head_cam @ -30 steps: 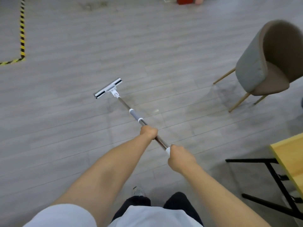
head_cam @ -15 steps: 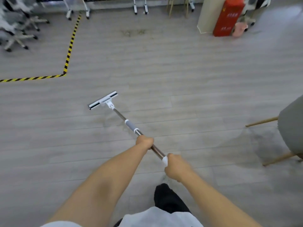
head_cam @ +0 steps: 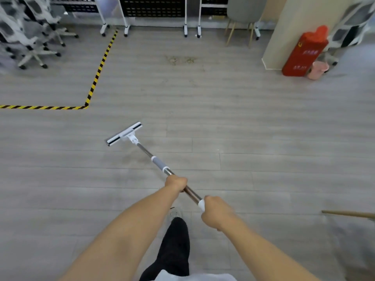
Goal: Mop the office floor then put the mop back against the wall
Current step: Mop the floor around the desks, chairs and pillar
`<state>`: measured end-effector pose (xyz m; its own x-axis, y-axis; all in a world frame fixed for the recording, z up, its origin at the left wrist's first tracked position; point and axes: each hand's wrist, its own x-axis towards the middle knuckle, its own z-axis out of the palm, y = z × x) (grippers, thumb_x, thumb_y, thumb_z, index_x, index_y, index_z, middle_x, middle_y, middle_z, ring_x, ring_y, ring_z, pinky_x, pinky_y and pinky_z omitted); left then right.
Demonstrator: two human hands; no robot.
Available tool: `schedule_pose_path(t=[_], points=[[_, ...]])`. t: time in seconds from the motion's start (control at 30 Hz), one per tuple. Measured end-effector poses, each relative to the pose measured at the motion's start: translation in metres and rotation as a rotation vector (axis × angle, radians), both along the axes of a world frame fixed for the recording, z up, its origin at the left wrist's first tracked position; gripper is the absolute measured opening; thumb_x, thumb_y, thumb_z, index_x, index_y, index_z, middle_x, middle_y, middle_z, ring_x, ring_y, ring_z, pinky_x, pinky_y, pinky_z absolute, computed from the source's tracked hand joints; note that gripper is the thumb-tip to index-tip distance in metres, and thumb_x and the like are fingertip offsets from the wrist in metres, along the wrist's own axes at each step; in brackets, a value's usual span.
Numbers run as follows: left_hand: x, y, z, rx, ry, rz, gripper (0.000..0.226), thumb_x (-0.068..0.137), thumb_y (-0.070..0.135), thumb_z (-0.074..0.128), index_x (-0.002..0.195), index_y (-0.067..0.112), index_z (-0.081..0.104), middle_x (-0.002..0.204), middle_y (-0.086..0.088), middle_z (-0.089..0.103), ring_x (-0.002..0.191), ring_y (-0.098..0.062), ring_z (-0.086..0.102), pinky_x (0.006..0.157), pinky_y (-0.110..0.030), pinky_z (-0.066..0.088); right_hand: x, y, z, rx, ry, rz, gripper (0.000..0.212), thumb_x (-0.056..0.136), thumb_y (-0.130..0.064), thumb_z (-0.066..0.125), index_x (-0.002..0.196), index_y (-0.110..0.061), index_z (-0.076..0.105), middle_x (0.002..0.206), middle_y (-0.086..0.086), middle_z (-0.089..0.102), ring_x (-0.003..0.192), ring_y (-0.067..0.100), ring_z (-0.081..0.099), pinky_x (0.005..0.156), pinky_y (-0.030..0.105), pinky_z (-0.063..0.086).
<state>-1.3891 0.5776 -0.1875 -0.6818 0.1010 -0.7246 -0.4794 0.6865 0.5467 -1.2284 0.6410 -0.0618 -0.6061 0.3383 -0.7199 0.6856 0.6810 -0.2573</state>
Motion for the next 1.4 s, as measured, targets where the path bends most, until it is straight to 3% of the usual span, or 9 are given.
schedule_pose_path(t=[0.17,0.33,0.47,0.7,0.83,1.0,1.1,1.3,1.4], points=[[-0.118,0.030,-0.006,0.007,-0.040,0.019,0.034,0.082,0.012,0.059,0.113,-0.003,0.056,0.090,-0.012,0.063,0.071,-0.024,0.067,0.073,-0.034,0.063,-0.122,0.031,0.003,0.003,-0.029,0.005,0.030,0.091,-0.008,0.051,0.120,-0.013,0.055,0.101,0.003,0.054,0.086,0.024,0.059,0.073,0.036,0.058],[-0.237,0.055,-0.005,0.024,-0.024,0.041,0.029,0.079,0.013,0.058,0.104,-0.001,0.059,0.086,-0.013,0.065,0.081,-0.029,0.072,0.077,-0.041,0.063,-0.246,0.056,0.013,0.017,-0.017,0.044,0.031,0.092,-0.009,0.052,0.122,-0.011,0.057,0.115,0.010,0.061,0.099,0.029,0.066,0.083,0.040,0.060],[-0.314,0.076,-0.002,0.048,-0.034,0.068,0.021,0.080,0.012,0.060,0.097,0.000,0.059,0.083,-0.012,0.064,0.083,-0.029,0.072,0.079,-0.043,0.063,-0.328,0.081,0.015,0.014,-0.042,0.073,0.031,0.091,-0.009,0.053,0.121,-0.012,0.057,0.110,0.009,0.060,0.094,0.029,0.067,0.075,0.037,0.058],[-0.463,0.117,-0.013,0.008,-0.029,0.097,0.017,0.083,0.010,0.058,0.097,0.001,0.059,0.081,-0.011,0.063,0.069,-0.025,0.067,0.079,-0.038,0.063,-0.480,0.138,0.005,-0.037,-0.055,0.108,0.029,0.089,-0.003,0.049,0.116,-0.009,0.058,0.095,0.008,0.057,0.077,0.029,0.066,0.067,0.038,0.059],[-0.553,0.143,-0.016,-0.015,-0.012,0.127,0.008,0.086,0.009,0.056,0.091,0.002,0.056,0.078,-0.010,0.059,0.062,-0.022,0.062,0.076,-0.035,0.060,-0.573,0.169,-0.003,-0.076,-0.051,0.128,0.031,0.089,-0.004,0.047,0.118,-0.009,0.058,0.096,0.007,0.057,0.077,0.027,0.065,0.068,0.037,0.058],[-0.663,0.165,-0.012,-0.013,-0.017,0.152,0.022,0.084,0.009,0.058,0.102,-0.003,0.060,0.080,-0.010,0.060,0.061,-0.021,0.062,0.074,-0.035,0.062,-0.688,0.200,0.004,-0.070,-0.050,0.172,0.030,0.088,-0.003,0.046,0.114,-0.010,0.059,0.087,0.007,0.056,0.073,0.029,0.070,0.055,0.035,0.057],[-0.732,0.178,-0.011,0.002,-0.008,0.174,0.020,0.083,0.009,0.058,0.099,-0.002,0.060,0.080,-0.011,0.061,0.063,-0.023,0.063,0.078,-0.040,0.063,-0.758,0.215,0.006,-0.063,-0.054,0.193,0.031,0.088,-0.003,0.047,0.117,-0.010,0.057,0.085,0.007,0.053,0.062,0.025,0.063,0.050,0.032,0.053],[-0.872,0.193,-0.019,0.007,-0.044,0.199,0.018,0.085,0.009,0.056,0.100,-0.001,0.056,0.082,-0.011,0.061,0.068,-0.023,0.065,0.083,-0.040,0.062,-0.903,0.233,-0.002,-0.055,-0.074,0.212,0.021,0.086,-0.002,0.047,0.101,-0.012,0.055,0.087,0.010,0.060,0.061,0.028,0.064,0.061,0.036,0.059],[-0.947,0.197,-0.029,0.026,-0.062,0.195,0.019,0.085,0.009,0.057,0.102,-0.001,0.057,0.083,-0.011,0.061,0.068,-0.023,0.065,0.082,-0.040,0.062,-0.977,0.236,-0.009,-0.049,-0.066,0.203,0.024,0.089,-0.004,0.049,0.110,-0.012,0.058,0.086,0.006,0.056,0.065,0.025,0.063,0.063,0.037,0.059]])
